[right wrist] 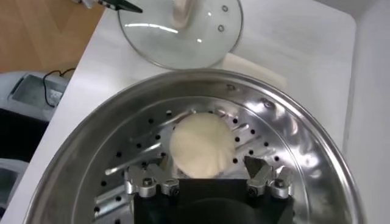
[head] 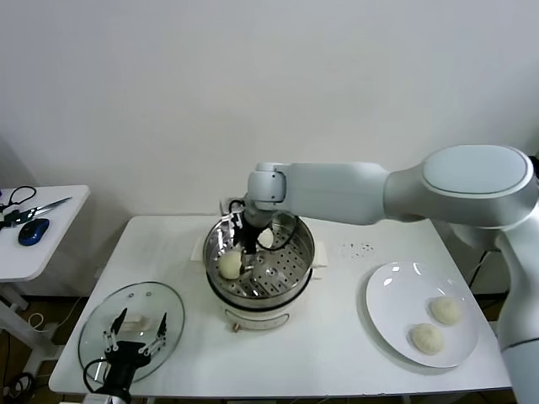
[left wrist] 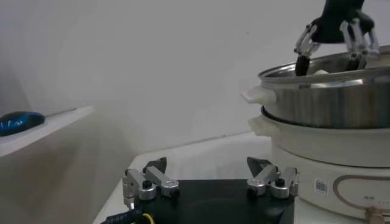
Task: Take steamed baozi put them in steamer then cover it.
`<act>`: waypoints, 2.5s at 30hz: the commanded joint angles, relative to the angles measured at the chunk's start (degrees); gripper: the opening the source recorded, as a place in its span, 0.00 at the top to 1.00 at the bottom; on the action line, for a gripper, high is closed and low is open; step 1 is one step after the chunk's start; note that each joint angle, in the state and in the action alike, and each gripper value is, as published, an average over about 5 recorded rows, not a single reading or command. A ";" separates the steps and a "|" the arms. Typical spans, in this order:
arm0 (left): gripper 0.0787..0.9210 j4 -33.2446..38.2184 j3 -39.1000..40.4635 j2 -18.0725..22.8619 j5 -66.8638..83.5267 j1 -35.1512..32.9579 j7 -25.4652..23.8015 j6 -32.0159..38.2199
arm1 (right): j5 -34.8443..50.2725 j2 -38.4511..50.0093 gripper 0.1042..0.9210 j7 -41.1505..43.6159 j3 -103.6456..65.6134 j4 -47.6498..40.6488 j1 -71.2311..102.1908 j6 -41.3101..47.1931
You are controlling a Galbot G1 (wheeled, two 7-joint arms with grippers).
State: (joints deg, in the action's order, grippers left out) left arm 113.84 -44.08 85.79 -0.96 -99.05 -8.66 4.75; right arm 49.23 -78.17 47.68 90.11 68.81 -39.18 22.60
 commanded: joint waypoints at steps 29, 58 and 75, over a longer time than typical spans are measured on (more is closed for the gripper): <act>0.12 0.54 -1.13 0.98 -1.52 -2.08 0.14 -0.25 | -40.92 59.97 0.12 10.84 -10.55 21.66 21.57 -9.82; 0.12 -1.29 -1.22 2.26 -3.17 -2.02 0.29 -0.05 | -44.11 55.38 0.12 11.80 -19.93 12.95 33.21 -11.54; 0.12 -1.28 -1.02 2.46 -3.49 -2.22 0.32 -0.02 | -43.29 53.58 0.26 12.12 -15.53 12.16 26.49 -14.49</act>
State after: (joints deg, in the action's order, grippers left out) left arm 112.57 -45.17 88.25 -4.38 -101.27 -8.33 4.71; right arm 5.78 -24.13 59.67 71.90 81.40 -8.82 10.02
